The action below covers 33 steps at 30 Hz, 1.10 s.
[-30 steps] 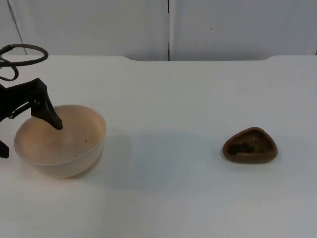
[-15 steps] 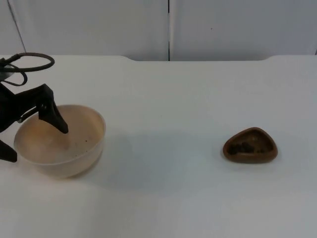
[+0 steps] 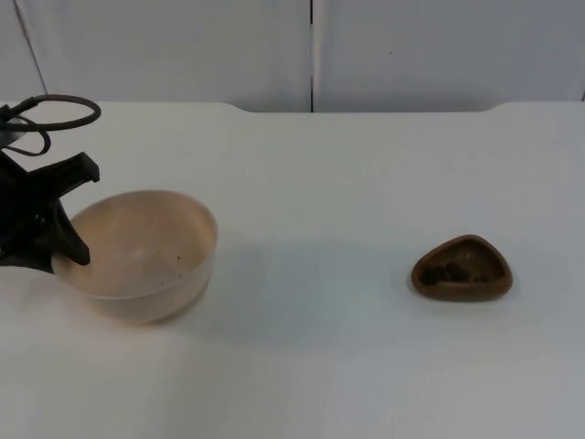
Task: Pick up the bowl with the left hand and pour the coffee beans from the cup into the bowl with the right hand.
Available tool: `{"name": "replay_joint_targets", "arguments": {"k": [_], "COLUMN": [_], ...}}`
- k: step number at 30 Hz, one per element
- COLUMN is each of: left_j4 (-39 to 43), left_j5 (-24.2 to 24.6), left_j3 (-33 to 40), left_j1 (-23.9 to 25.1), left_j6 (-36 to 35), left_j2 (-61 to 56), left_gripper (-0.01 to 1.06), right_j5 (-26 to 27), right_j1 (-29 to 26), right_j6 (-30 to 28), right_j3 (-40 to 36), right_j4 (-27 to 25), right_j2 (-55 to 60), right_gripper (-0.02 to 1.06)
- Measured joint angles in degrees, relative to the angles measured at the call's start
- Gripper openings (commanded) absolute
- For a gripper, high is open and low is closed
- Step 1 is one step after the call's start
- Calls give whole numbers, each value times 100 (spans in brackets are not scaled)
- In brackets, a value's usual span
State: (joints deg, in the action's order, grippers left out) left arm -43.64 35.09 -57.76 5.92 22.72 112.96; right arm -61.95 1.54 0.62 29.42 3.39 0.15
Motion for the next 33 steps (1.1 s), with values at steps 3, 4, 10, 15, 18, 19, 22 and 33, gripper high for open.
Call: {"name": "replay_joint_targets", "arguments": {"k": [3,4,10,15,18,19,22,33], "left_j4": [-52,-52,-110,-110,-110,-110,-110,-145], "left_j5": [47,47,110,124,124,127,137,291], "left_j3": [0,0,0,0,0,0,0,0], "left_j1": [0,0,0,0,0,0,0,0], "left_j6": [0,0,0,0,0,0,0,44], "left_j2": [0,0,0,0,0,0,0,10], "left_gripper": [20,20,20,20,20,19,16,0], "right_j5": [0,0,0,0,0,0,0,0], "right_j1": [0,0,0,0,0,0,0,0], "right_j6": [0,0,-11,-11,-11,-11,-11,-11], "right_j3": [0,0,0,0,0,0,0,0], "right_j4": [0,0,0,13,13,13,13,13], "right_j2": [0,0,0,0,0,0,0,0], "right_gripper": [105,105,105,105,105,105,105,105]}}
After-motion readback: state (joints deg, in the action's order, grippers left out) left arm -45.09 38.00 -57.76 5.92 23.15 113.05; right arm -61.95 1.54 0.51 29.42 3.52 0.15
